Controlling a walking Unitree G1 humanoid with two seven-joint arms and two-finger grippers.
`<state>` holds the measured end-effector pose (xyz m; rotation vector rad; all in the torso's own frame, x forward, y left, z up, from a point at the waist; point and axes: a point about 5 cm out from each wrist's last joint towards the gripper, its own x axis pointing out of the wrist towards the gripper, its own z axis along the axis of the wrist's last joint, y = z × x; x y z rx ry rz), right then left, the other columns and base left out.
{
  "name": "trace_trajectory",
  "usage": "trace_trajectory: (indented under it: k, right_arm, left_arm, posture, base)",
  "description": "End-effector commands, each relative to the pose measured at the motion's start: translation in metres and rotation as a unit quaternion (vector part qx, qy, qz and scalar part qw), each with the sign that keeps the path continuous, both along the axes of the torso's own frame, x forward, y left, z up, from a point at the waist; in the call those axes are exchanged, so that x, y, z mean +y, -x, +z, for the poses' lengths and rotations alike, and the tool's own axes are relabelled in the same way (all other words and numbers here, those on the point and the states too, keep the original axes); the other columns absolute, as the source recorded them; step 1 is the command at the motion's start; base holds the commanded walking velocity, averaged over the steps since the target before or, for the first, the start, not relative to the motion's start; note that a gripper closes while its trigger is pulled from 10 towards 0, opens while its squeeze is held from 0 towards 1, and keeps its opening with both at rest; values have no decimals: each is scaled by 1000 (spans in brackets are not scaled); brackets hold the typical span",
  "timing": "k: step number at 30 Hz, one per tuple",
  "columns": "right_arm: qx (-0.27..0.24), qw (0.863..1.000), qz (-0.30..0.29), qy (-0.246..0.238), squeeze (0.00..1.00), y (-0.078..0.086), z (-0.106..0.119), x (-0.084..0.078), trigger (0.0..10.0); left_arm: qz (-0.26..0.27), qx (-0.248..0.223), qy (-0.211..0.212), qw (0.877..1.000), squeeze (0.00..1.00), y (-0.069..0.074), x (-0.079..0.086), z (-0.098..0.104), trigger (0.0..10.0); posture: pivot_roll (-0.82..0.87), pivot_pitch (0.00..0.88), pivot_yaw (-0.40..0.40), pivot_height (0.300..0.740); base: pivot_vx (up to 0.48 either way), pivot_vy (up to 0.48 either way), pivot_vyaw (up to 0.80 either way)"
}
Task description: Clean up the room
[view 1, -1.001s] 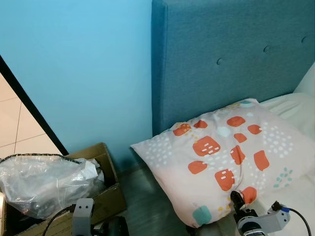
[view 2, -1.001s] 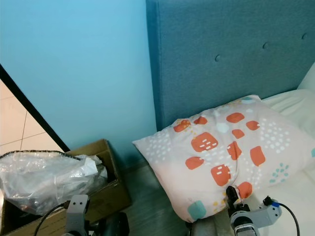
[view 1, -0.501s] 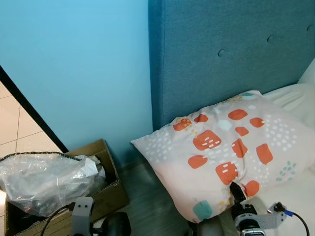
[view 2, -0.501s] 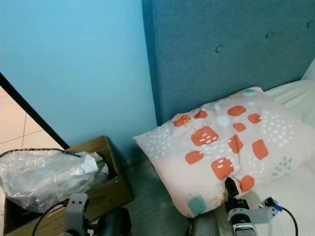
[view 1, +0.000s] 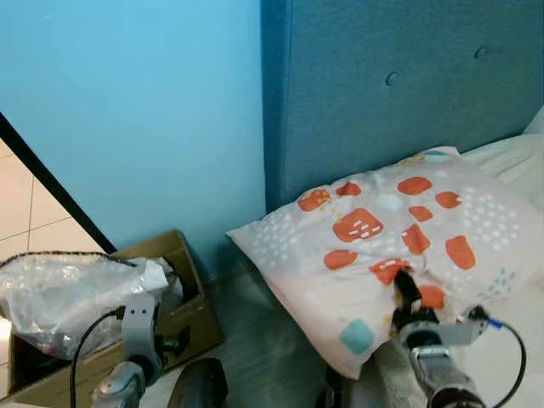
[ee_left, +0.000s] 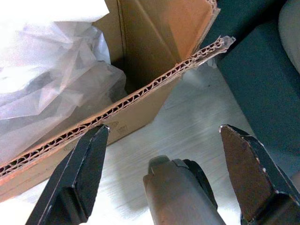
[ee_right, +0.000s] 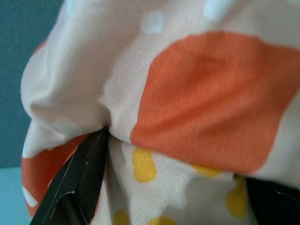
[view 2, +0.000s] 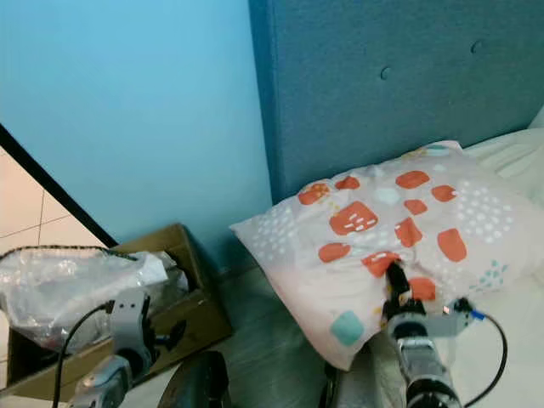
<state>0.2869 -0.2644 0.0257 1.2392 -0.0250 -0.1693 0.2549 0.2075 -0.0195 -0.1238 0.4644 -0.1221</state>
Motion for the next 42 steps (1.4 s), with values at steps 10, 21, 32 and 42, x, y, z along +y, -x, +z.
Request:
trace_trajectory:
  k: [10, 21, 32, 42]
  right_arm:
    - [-3, 999, 2, 50, 0, -17, 24, -13, 0]
    - [20, 988, -112, 100, 0, -12, 42, -58, 0]
    - [-77, 951, -264, 139, 0, 0, 119, -135, 0]
    - [-133, 913, -357, 147, 0, 18, 158, -166, 0]
  left_arm:
    - [7, 21, 12, 1000, 0, 18, 2, -13, 10000]
    - [6, 17, 15, 1000, 0, 18, 2, -11, 10000]
    - [-2, 17, 18, 1000, 0, 22, -3, -14, 10000]
    - [-5, 16, 19, 1000, 0, 23, -4, -14, 10000]
  posture:
    - [169, 285, 39, 598]
    - [185, 291, 43, 598]
    - [184, 296, 40, 598]
    - [193, 297, 40, 598]
  base:
    - [0, 0, 0]
    - [0, 0, 0]
    - [0, 0, 0]
    - [0, 0, 0]
